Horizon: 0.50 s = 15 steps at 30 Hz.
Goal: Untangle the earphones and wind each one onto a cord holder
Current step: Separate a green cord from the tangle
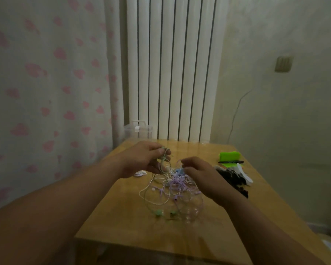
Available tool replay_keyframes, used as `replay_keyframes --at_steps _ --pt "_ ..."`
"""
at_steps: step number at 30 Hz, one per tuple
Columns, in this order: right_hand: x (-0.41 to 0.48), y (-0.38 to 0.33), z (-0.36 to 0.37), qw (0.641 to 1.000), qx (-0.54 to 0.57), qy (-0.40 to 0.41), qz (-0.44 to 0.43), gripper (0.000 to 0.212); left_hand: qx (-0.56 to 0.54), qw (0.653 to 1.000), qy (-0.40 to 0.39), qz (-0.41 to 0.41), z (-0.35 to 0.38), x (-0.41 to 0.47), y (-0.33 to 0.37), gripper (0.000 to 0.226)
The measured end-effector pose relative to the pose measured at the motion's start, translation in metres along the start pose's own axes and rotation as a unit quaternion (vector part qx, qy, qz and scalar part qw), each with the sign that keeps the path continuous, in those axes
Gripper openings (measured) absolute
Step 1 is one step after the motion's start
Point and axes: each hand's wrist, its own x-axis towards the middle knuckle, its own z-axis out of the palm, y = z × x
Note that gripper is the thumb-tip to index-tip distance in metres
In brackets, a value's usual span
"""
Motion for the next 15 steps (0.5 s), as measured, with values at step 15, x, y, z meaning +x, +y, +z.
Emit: replay_keyframes --at_steps 15 --pt "0.035 -0.032 -0.002 0.988 0.115 -0.07 -0.075 0.038 0.316 0.946 -0.057 0.055 -0.013 0.023 0.023 0.034"
